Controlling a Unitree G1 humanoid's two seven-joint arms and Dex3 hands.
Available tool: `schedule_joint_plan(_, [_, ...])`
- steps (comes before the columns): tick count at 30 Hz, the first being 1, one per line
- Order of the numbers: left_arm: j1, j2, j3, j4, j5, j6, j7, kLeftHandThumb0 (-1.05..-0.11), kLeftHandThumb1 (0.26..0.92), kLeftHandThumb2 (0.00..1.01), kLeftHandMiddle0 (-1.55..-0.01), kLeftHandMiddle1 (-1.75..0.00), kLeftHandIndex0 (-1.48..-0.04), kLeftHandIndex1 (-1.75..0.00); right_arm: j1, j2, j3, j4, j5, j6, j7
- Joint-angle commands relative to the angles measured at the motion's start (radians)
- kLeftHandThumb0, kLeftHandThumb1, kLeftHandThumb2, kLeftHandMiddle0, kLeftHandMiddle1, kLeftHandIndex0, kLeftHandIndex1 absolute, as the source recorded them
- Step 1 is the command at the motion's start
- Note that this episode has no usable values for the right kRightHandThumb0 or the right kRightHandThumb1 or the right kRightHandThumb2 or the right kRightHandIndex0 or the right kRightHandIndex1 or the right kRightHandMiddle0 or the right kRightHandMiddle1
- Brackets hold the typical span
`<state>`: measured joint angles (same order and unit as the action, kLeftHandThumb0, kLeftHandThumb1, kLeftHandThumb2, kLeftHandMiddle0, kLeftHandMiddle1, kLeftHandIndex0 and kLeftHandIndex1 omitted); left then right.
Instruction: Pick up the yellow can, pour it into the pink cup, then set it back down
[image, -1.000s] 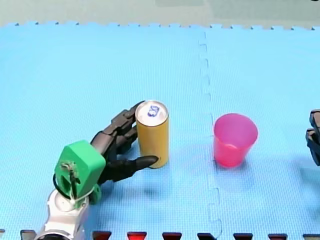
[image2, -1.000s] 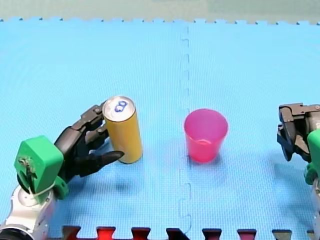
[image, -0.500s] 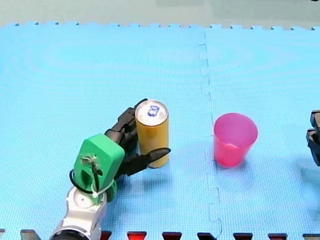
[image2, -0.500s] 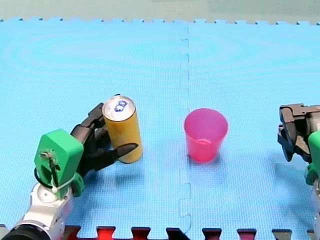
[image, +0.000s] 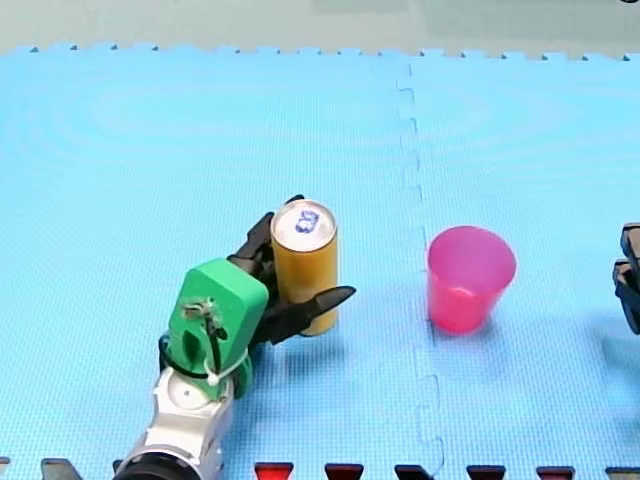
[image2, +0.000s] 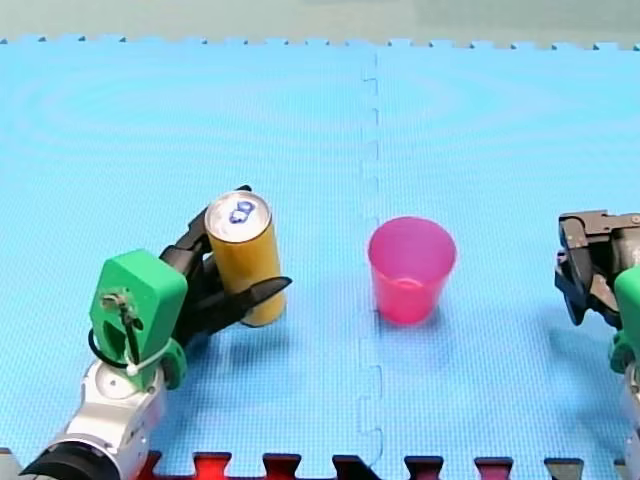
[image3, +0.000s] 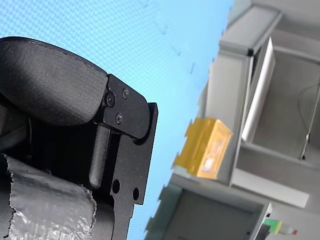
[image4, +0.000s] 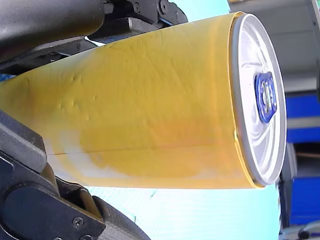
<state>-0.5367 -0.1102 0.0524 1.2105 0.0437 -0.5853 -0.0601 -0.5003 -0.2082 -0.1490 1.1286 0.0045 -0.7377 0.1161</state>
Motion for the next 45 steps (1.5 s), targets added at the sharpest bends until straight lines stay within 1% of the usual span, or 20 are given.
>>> schedule_joint_plan(1, [-0.007, -0.012, 0.002, 0.004, 0.005, 0.001, 0.040, -0.735, 0.697, 0.01, -0.54, -0.06, -0.38, -0.03, 0.003, -0.001, 0.000, -0.003, -0.001, -0.004, -0.006])
schedule_joint_plan(2, [-0.006, -0.021, 0.008, 0.004, -0.001, 0.000, 0.059, -0.656, 0.702, 0.00, -0.66, -0.07, -0.51, -0.04, 0.003, -0.001, 0.001, -0.004, -0.001, -0.004, -0.008])
schedule_joint_plan(3, [-0.006, -0.032, 0.019, 0.003, -0.011, -0.001, 0.081, -0.598, 0.702, 0.00, -0.73, -0.07, -0.58, -0.04, 0.003, -0.001, 0.001, -0.004, -0.002, -0.004, -0.009])
schedule_joint_plan(4, [-0.005, -0.041, 0.029, 0.003, -0.021, -0.005, 0.098, -0.523, 0.718, 0.00, -0.86, -0.07, -0.71, -0.05, 0.004, -0.001, 0.001, -0.004, -0.002, -0.004, -0.010])
schedule_joint_plan(5, [-0.003, -0.048, 0.039, 0.002, -0.030, -0.012, 0.116, -0.480, 0.726, 0.01, -0.93, -0.08, -0.79, -0.05, 0.003, 0.000, 0.002, -0.003, -0.002, -0.004, -0.011])
schedule_joint_plan(7, [0.001, -0.057, 0.047, 0.002, -0.034, -0.031, 0.147, -0.370, 0.764, 0.01, -1.11, -0.10, -1.00, -0.07, 0.003, 0.002, 0.003, -0.003, -0.004, -0.003, -0.016])
schedule_joint_plan(9, [0.006, -0.061, 0.049, 0.001, -0.031, -0.051, 0.162, -0.338, 0.790, 0.01, -1.24, -0.11, -1.14, -0.08, 0.003, 0.003, 0.003, -0.003, -0.006, -0.003, -0.020])
schedule_joint_plan(10, [0.007, -0.061, 0.049, 0.002, -0.029, -0.059, 0.166, -0.340, 0.796, 0.01, -1.26, -0.11, -1.17, -0.07, 0.002, 0.003, 0.004, -0.002, -0.007, -0.002, -0.022])
schedule_joint_plan(15, [0.007, -0.055, 0.040, 0.009, -0.007, -0.086, 0.196, -0.348, 0.804, 0.00, -1.28, -0.07, -1.19, -0.03, -0.002, 0.004, 0.006, -0.002, -0.011, 0.004, -0.030])
schedule_joint_plan(20, [0.005, -0.041, 0.034, 0.018, 0.011, -0.101, 0.213, -0.351, 0.803, 0.00, -1.30, -0.06, -1.19, -0.02, -0.008, 0.005, 0.006, 0.001, -0.010, 0.011, -0.029])
schedule_joint_plan(25, [0.003, -0.029, 0.029, 0.019, 0.023, -0.114, 0.224, -0.353, 0.801, 0.00, -1.32, -0.05, -1.20, -0.01, -0.011, 0.009, 0.008, 0.000, -0.011, 0.015, -0.031])
schedule_joint_plan(31, [-0.003, -0.019, 0.034, 0.006, 0.013, -0.130, 0.209, -0.356, 0.796, 0.00, -1.32, -0.03, -1.20, -0.01, -0.009, 0.010, 0.007, 0.001, -0.010, 0.011, -0.031])
schedule_joint_plan(37, [-0.010, -0.023, 0.050, -0.017, -0.017, -0.169, 0.170, -0.357, 0.789, 0.00, -1.33, -0.02, -1.21, -0.01, -0.011, 0.009, 0.007, 0.002, -0.010, 0.011, -0.030])
schedule_joint_plan(41, [-0.023, -0.014, 0.032, -0.042, 0.021, -0.214, 0.217, -0.357, 0.784, 0.00, -1.33, -0.02, -1.22, -0.01, -0.012, 0.011, 0.008, 0.002, -0.011, 0.011, -0.030])
schedule_joint_plan(45, [-0.052, -0.005, 0.015, -0.059, 0.053, -0.222, 0.261, -0.360, 0.782, 0.00, -1.33, -0.01, -1.22, -0.01, -0.017, 0.013, 0.008, 0.009, -0.011, 0.013, -0.030])
